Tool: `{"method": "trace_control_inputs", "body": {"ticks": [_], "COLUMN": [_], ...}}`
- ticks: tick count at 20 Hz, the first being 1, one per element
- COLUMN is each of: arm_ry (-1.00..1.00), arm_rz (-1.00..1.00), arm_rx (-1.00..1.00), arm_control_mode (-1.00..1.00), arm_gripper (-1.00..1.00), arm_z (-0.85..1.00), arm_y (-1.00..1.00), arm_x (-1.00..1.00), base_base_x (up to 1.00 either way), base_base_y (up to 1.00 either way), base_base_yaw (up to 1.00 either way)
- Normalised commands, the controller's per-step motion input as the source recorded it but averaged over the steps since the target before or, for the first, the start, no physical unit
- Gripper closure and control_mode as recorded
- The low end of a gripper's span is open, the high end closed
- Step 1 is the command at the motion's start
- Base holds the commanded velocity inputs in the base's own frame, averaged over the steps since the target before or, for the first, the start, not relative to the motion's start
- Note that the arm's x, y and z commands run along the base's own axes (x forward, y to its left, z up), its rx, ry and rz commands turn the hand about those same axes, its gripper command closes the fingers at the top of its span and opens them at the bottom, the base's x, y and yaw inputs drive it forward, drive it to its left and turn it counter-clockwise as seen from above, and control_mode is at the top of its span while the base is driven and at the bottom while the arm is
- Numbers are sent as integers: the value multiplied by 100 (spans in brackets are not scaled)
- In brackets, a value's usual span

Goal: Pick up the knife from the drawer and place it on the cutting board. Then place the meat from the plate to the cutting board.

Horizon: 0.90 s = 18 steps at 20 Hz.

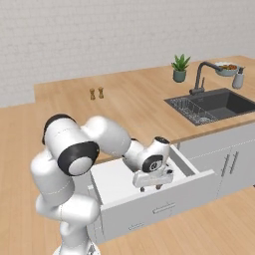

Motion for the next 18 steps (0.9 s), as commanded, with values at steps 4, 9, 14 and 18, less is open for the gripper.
{"method": "trace_control_inputs", "body": {"ticks": [4, 9, 14, 18], "arm_ry": [0, 10, 6, -7], "arm_rz": [0, 0, 0, 3], "arm_rx": [4, 4, 3, 0], "arm_control_mode": [-100, -100, -100, -100], "arm_gripper": [-100, -100, -100, -100], "arm_z": [-35, -44, 1, 25], "arm_y": [-69, -71, -64, 12], "arm_x": [-100, -98, -51, 73], "base_base_x": [0, 0, 0, 0], "base_base_y": [0, 0, 0, 0], "base_base_yaw": [0, 0, 0, 0]}}
